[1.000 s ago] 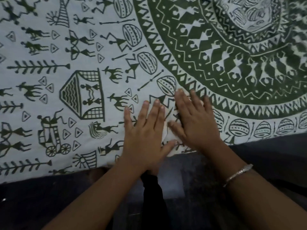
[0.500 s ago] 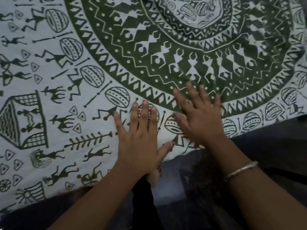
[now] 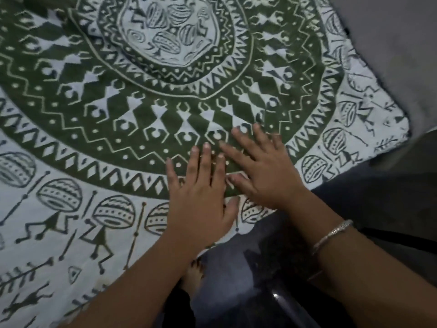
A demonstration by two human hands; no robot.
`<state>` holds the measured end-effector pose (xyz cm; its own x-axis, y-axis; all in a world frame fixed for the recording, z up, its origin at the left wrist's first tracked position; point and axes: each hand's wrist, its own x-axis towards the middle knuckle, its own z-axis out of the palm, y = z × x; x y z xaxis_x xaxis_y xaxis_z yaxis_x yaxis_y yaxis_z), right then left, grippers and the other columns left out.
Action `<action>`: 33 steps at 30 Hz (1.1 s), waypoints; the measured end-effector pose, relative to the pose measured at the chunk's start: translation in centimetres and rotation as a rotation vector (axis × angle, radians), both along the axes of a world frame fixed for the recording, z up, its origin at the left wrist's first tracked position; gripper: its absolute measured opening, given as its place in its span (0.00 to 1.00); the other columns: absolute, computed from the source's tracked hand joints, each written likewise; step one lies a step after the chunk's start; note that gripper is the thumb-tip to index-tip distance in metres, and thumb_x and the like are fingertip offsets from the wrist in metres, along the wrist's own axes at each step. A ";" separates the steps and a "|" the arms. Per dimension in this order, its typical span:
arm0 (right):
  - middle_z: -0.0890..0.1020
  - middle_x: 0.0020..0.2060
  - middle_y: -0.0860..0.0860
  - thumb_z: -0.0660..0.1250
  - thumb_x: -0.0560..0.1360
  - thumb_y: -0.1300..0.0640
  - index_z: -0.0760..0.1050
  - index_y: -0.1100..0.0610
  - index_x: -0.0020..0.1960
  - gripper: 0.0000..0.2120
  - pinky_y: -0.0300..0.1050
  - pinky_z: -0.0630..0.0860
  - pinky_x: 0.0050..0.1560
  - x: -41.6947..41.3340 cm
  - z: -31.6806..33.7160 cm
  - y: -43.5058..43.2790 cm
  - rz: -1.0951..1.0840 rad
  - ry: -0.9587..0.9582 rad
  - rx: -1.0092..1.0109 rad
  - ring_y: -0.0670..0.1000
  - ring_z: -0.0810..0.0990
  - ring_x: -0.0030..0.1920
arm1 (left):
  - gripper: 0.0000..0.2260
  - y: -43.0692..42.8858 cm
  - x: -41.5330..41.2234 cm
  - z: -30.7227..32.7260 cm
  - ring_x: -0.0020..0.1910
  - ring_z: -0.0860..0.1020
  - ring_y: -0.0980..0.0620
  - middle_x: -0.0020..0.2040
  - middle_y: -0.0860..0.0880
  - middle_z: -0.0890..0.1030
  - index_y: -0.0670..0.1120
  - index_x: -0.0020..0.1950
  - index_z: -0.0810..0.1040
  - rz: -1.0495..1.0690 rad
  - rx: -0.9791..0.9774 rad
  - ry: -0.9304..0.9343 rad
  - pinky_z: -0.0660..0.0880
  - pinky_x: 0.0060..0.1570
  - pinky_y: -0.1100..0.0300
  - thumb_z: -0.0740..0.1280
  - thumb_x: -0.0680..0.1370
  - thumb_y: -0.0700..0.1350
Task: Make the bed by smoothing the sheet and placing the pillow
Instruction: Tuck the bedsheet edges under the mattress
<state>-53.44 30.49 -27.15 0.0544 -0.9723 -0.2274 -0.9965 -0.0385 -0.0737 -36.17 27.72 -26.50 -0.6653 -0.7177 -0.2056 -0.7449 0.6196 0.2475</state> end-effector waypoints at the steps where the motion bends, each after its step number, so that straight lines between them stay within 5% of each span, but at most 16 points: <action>1: 0.57 0.77 0.50 0.45 0.76 0.35 0.53 0.43 0.77 0.30 0.65 0.49 0.71 -1.5 0.2 -0.1 -0.108 0.017 0.013 0.63 0.53 0.76 | 0.34 0.3 -1.3 0.0 0.74 0.58 0.38 0.75 0.40 0.62 0.42 0.74 0.63 -0.041 -0.001 0.001 0.47 0.68 0.32 0.52 0.74 0.61; 5: 0.48 0.78 0.52 0.41 0.75 0.35 0.44 0.45 0.78 0.34 0.59 0.41 0.74 -6.8 0.7 -0.6 -0.529 -0.021 0.050 0.62 0.44 0.77 | 0.32 0.2 -6.4 -0.1 0.74 0.58 0.39 0.75 0.41 0.61 0.43 0.75 0.62 -0.112 -0.038 0.047 0.49 0.69 0.33 0.52 0.75 0.59; 10: 0.62 0.75 0.57 0.49 0.77 0.46 0.60 0.56 0.76 0.29 0.65 0.56 0.71 -7.2 -0.2 -0.4 -0.081 -0.030 -0.037 0.62 0.60 0.74 | 0.30 -1.9 -10.6 -0.4 0.74 0.59 0.40 0.76 0.43 0.61 0.43 0.76 0.58 0.011 -0.037 0.086 0.50 0.68 0.33 0.51 0.76 0.55; 13: 0.65 0.74 0.55 0.51 0.78 0.45 0.66 0.52 0.73 0.26 0.62 0.55 0.70 -11.3 -0.5 0.0 0.026 -0.017 -0.018 0.64 0.62 0.73 | 0.30 -1.8 -12.6 -0.7 0.74 0.59 0.40 0.75 0.42 0.62 0.45 0.76 0.59 -0.094 -0.039 0.045 0.47 0.69 0.33 0.50 0.77 0.58; 20: 0.47 0.78 0.51 0.37 0.72 0.32 0.43 0.42 0.77 0.35 0.65 0.41 0.72 -18.2 0.6 -0.8 -0.457 0.056 0.061 0.60 0.45 0.77 | 0.39 -2.5 -18.8 0.2 0.77 0.46 0.44 0.78 0.43 0.48 0.42 0.78 0.47 -0.264 -0.020 -0.014 0.36 0.70 0.36 0.45 0.73 0.65; 24: 0.53 0.77 0.58 0.47 0.74 0.39 0.46 0.48 0.78 0.34 0.64 0.51 0.72 -19.3 1.3 -1.2 -0.273 -0.022 0.065 0.59 0.56 0.76 | 0.36 -4.2 -22.2 0.1 0.74 0.59 0.40 0.75 0.42 0.62 0.41 0.75 0.60 -0.174 0.014 0.029 0.49 0.70 0.35 0.53 0.73 0.60; 27: 0.59 0.76 0.56 0.50 0.77 0.40 0.50 0.55 0.77 0.33 0.60 0.58 0.72 -23.2 0.8 -0.1 -0.169 -0.093 0.096 0.58 0.59 0.75 | 0.35 -4.7 -25.9 -0.1 0.74 0.58 0.39 0.75 0.43 0.63 0.43 0.74 0.64 -0.286 0.040 0.011 0.49 0.69 0.32 0.54 0.72 0.61; 31: 0.58 0.76 0.61 0.47 0.76 0.32 0.55 0.58 0.77 0.39 0.56 0.56 0.73 -29.0 0.5 0.3 -0.425 -0.072 0.100 0.62 0.58 0.75 | 0.37 -5.5 -30.7 0.1 0.77 0.45 0.41 0.78 0.46 0.50 0.46 0.78 0.50 -0.352 0.042 -0.019 0.37 0.69 0.34 0.49 0.74 0.65; 33: 0.62 0.72 0.66 0.50 0.74 0.37 0.61 0.62 0.75 0.38 0.60 0.62 0.70 -29.6 0.5 -0.2 -0.460 -0.074 0.093 0.65 0.65 0.71 | 0.36 -5.6 -32.6 0.2 0.76 0.52 0.40 0.77 0.44 0.57 0.45 0.77 0.57 -0.339 0.048 -0.017 0.43 0.69 0.35 0.52 0.73 0.62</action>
<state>-83.01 30.33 -26.63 -0.3582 -0.8747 -0.3264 -0.9004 0.4161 -0.1269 -68.75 22.15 -26.31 -0.8607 -0.4454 -0.2468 -0.5026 0.8208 0.2714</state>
